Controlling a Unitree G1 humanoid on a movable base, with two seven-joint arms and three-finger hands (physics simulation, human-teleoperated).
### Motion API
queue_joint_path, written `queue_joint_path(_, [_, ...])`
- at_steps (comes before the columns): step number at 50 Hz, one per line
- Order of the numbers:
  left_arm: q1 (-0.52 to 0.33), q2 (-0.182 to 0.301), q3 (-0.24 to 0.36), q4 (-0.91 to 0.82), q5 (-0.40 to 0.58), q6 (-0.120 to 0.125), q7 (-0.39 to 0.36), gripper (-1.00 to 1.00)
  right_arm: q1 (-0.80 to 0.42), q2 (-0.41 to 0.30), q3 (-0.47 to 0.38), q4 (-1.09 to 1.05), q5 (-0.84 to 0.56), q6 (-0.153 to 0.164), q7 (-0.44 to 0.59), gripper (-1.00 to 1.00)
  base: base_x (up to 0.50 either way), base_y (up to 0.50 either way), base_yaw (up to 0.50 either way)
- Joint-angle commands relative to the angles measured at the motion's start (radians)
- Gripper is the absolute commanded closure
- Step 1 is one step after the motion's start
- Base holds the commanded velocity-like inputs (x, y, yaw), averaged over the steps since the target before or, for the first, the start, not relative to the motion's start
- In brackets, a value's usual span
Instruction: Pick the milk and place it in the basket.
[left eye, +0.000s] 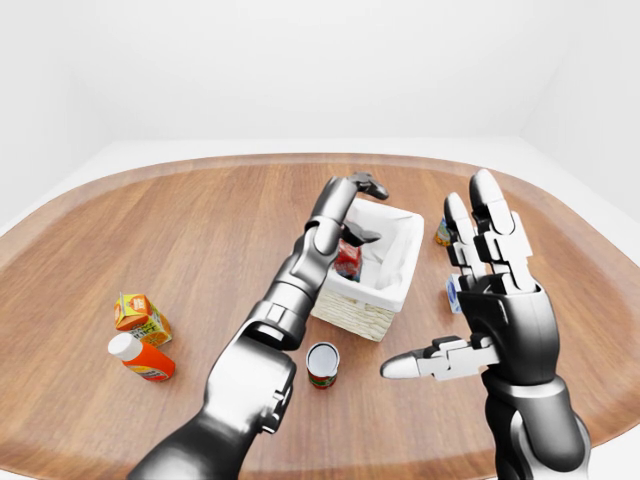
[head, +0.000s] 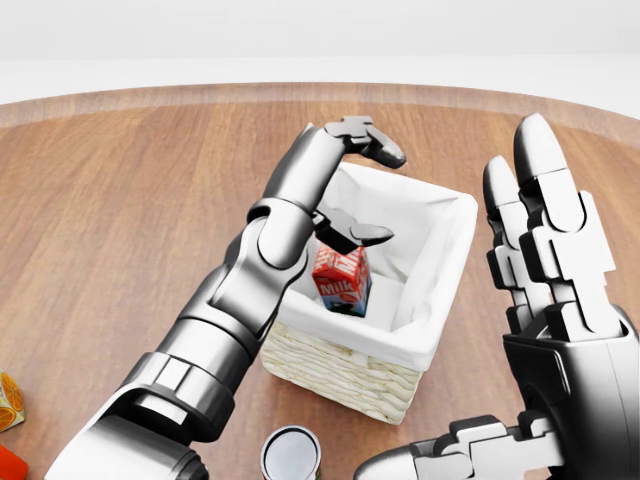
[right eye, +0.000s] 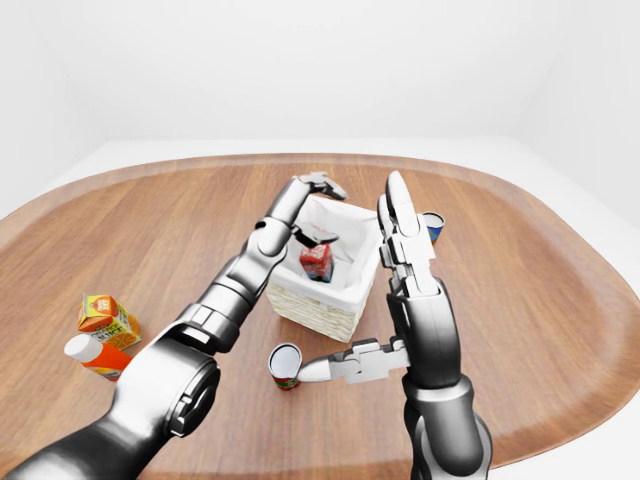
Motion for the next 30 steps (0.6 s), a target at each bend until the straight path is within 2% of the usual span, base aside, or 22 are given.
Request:
queue_joint_path(1, [-0.058,0.013,0.038,-0.035,-0.129,0.000,0.114,-1.00,-0.005,0.000,0.000,0.000,-0.001,0.004,0.001,-1.00,0.00,0.00,0.00])
queue_joint_path(7, [-0.064,0.025,0.038,-0.047,-0.178,0.000,0.126,-1.00,-0.007,0.000,-0.004,-0.001,0.000,0.007,0.001,-1.00,0.00,0.00,0.00])
queue_joint_path(20, [-0.051,0.027,0.034,-0.080,-0.199,0.000,0.129,-1.00,-0.001,0.000,-0.001,0.010,-0.003,-0.008,0.001,-1.00,0.00,0.00,0.00])
queue_joint_path(24, [-0.024,0.028,0.033,-0.181,-0.217,0.000,0.118,-1.00,-0.004,0.001,-0.009,0.009,0.005,-0.004,0.002,-1.00,0.00,0.00,0.00])
queue_joint_path(29, [0.036,0.035,0.035,-0.389,-0.265,0.000,0.087,-1.00,0.002,0.002,-0.005,0.018,0.002,-0.018,0.001,-1.00,0.00,0.00,0.00])
queue_joint_path(30, [0.049,0.035,0.042,-0.437,-0.287,0.020,0.082,-1.00,0.000,0.002,0.000,0.028,-0.002,-0.023,-0.001,-1.00,0.00,0.00,0.00])
